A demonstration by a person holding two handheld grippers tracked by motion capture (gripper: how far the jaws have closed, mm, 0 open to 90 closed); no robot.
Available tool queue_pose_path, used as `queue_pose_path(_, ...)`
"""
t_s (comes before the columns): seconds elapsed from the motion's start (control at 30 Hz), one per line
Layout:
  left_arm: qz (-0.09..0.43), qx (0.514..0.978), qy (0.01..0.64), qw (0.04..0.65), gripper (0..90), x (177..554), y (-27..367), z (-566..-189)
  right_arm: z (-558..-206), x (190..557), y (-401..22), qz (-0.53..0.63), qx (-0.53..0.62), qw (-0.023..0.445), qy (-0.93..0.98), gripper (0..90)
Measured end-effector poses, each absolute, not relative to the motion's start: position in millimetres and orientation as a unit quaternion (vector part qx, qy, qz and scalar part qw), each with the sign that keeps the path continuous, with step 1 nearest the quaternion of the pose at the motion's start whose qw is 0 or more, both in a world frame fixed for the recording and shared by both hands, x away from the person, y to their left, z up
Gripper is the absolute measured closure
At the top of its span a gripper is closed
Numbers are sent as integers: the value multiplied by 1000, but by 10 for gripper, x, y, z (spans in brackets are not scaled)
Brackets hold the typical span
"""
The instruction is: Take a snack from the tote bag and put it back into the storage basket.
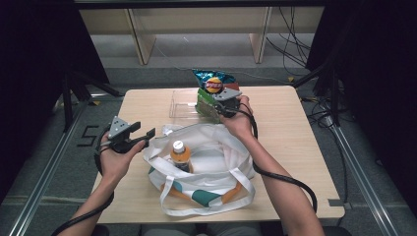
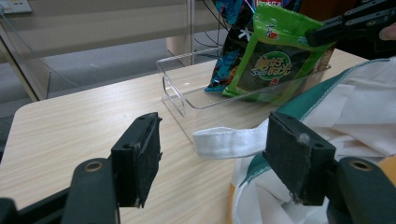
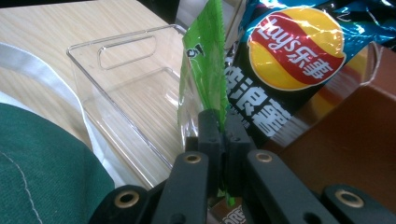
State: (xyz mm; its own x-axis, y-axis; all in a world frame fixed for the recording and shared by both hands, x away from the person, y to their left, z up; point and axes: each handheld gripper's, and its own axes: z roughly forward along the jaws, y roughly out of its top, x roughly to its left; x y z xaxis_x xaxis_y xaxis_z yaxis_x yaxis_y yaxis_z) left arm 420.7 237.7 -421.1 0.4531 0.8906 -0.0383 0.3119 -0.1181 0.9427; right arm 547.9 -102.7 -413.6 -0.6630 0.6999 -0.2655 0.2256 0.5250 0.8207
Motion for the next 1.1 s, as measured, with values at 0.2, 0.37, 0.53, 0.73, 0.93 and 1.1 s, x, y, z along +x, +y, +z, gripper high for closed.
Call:
queue_pose_path(0.2,289,691,436,500,349,4203,2373,-4214,-4139,5484,-1026,396,282,297,822,884)
queue_pose_path(0.37,289,691,435,500,349,4202,2372,-4213,-4122,5479,-1028,398,280,306,818,841)
queue_pose_path(0.53,289,690,435,500,349,4202,2370,-4213,-4088,5451,-1022,405,283,300,816,789)
queue_pose_path(0.73,289,691,435,500,349,4200,2367,-4212,-4015,5412,-1034,411,273,314,811,748)
queue_pose_path(0.93,290,691,435,500,349,4198,2369,-4207,-3920,5342,-1015,418,268,314,809,714)
queue_pose_path(1.1,290,689,435,501,349,4195,2375,-4205,-3855,5296,-1015,427,262,314,807,679)
